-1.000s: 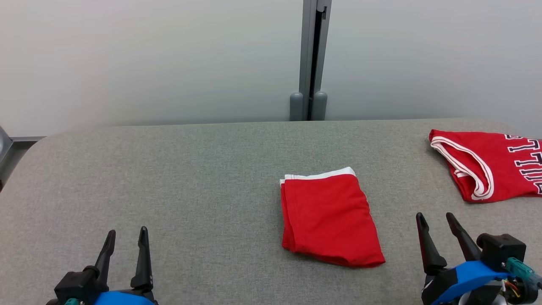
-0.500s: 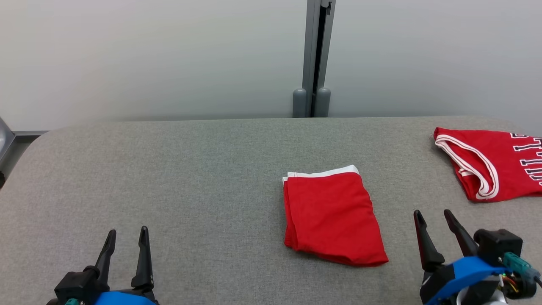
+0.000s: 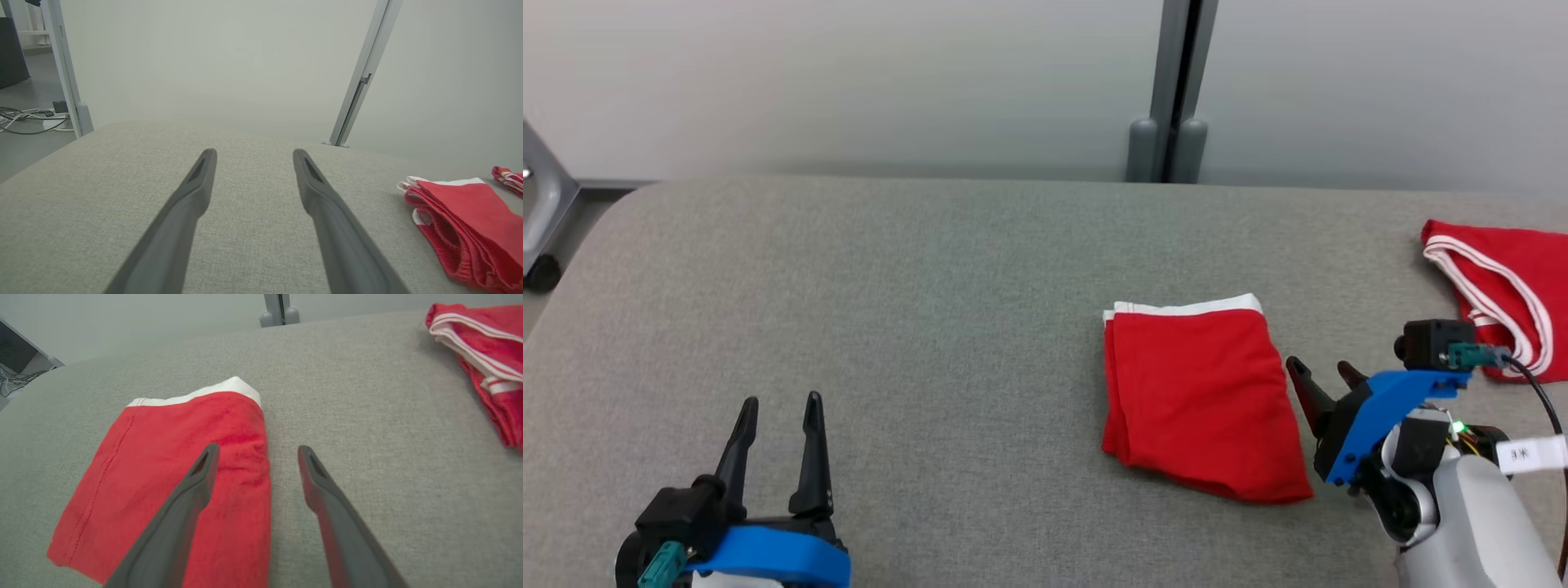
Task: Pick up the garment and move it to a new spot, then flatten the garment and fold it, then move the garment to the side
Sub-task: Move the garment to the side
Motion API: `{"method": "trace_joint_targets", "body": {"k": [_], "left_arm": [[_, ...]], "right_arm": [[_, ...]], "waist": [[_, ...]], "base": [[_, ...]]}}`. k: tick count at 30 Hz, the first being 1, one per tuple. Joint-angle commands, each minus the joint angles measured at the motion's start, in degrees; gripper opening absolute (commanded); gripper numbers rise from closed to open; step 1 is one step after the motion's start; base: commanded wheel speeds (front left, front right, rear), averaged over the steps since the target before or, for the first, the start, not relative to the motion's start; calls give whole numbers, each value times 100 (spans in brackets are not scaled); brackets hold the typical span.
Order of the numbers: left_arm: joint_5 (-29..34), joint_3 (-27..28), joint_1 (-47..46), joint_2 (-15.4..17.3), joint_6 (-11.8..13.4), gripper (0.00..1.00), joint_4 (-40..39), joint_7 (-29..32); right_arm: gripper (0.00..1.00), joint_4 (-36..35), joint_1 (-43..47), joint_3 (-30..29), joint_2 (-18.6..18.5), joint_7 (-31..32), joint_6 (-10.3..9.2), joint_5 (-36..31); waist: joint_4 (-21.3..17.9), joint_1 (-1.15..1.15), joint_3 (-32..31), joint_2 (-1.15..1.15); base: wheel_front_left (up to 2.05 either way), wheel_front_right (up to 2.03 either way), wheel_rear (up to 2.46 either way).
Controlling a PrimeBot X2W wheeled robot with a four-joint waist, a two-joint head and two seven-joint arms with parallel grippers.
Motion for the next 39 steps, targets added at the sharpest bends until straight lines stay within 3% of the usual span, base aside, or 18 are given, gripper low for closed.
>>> {"method": "trace_joint_targets", "body": {"k": [1,12,13,14,15,16,17,24,28,39], "left_arm": [[8,-16,-161,-16,-1,100,-43,-11],[12,-4,-370,-45,-34,100,-107,-12],[16,-8,-378,-51,-36,100,-103,-11],[16,-6,-385,-58,-38,100,-105,-11],[16,5,-389,-63,-40,100,-111,-11],[16,5,-389,-63,-40,100,-111,-11],[14,14,-386,-72,-42,100,-121,-11],[27,47,-408,-101,-51,100,-216,-12],[86,71,-469,-108,-51,100,-364,-11],[133,-193,-911,-104,-56,100,-717,-11]], "right_arm": [[100,297,-232,-88,-17,134,3,-16],[100,2109,-803,-160,1,145,3,20],[84,2225,-793,-60,22,209,3,91],[47,2313,-788,47,47,246,5,191],[18,2358,-793,160,67,263,10,257],[18,2358,-793,160,67,263,10,257],[0,2386,-798,267,78,265,11,258],[0,1757,-1404,526,-159,-7,2,-503],[0,1437,-1947,782,-392,162,2,-805],[0,1080,-3172,1145,-1746,867,2,-771]], "waist": [[178,-1,220,-1],[466,-1,596,-1],[475,-1,596,-1],[479,-1,598,-1],[474,-1,601,-1],[474,-1,601,-1],[457,-1,603,-1],[226,-1,719,-1],[47,-1,854,-1],[-282,-1,1455,-1]], "base": [[0,0,0],[0,0,0],[0,0,0],[0,0,0],[0,0,0],[0,0,0],[0,0,0],[0,0,0],[0,0,0],[0,0,0]]}}
